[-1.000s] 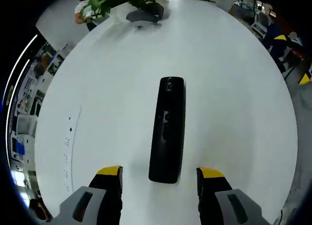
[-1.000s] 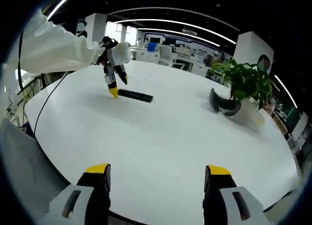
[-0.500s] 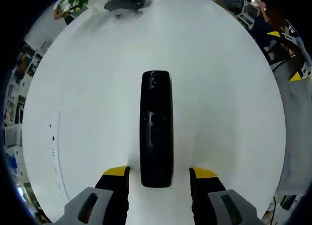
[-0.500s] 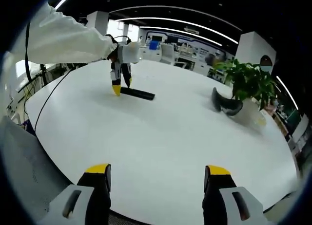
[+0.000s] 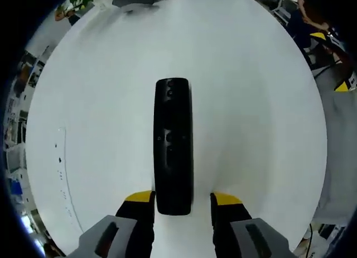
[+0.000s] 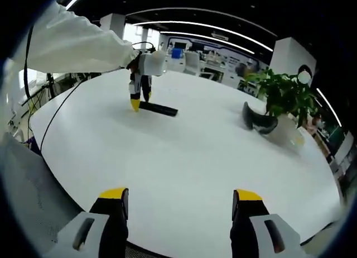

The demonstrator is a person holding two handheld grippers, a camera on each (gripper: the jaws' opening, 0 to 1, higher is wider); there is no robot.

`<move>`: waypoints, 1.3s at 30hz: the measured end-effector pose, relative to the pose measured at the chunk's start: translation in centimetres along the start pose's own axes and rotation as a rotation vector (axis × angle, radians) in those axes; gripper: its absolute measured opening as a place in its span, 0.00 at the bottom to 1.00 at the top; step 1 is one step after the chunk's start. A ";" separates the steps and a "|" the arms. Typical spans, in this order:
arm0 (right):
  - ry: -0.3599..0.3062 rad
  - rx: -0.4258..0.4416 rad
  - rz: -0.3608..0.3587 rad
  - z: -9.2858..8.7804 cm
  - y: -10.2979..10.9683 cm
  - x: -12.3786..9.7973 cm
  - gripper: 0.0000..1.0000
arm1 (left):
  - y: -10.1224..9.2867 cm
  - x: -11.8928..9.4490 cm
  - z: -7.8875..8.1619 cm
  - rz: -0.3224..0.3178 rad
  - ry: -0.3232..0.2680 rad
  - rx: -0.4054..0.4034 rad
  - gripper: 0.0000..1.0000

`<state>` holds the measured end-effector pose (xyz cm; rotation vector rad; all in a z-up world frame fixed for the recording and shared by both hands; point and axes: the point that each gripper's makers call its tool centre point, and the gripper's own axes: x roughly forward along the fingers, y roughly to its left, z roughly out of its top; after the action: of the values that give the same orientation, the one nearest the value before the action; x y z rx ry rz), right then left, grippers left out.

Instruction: Press the specified remote control buttons in sequence, fully releasing each button before pressing the next.

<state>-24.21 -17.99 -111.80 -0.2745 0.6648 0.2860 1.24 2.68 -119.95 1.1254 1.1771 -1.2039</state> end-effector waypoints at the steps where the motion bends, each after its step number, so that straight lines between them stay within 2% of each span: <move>1: -0.001 0.000 -0.003 0.0 0.0 0.0 0.75 | -0.1 0.0 0.0 0.001 0.001 -0.004 0.36; 5: -0.019 0.010 -0.011 0.3 -0.3 -0.2 0.75 | -0.5 0.1 0.1 0.013 0.021 -0.010 0.26; 7: -0.019 0.011 -0.017 0.3 -0.4 -0.2 0.75 | -0.7 0.1 0.1 0.028 0.035 -0.032 0.24; 15: -0.013 0.002 -0.011 0.2 -0.2 -0.2 0.73 | -1.4 0.1 0.0 0.045 0.042 -0.045 0.23; 24: -0.023 0.006 -0.010 0.4 -0.1 -0.4 0.72 | -4.0 0.1 -0.1 0.053 0.065 0.007 0.23; 29: -0.027 -0.003 0.003 0.5 0.2 -0.4 0.72 | -5.9 0.1 -0.3 0.049 0.068 0.061 0.23; 39: -0.042 -0.001 0.036 0.8 0.8 -0.4 0.72 | -8.5 0.1 -0.6 0.040 0.049 0.020 0.23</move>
<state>-24.33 -17.03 -111.08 -0.2569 0.6289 0.3253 -7.32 2.85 -120.07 1.1945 1.1762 -1.1652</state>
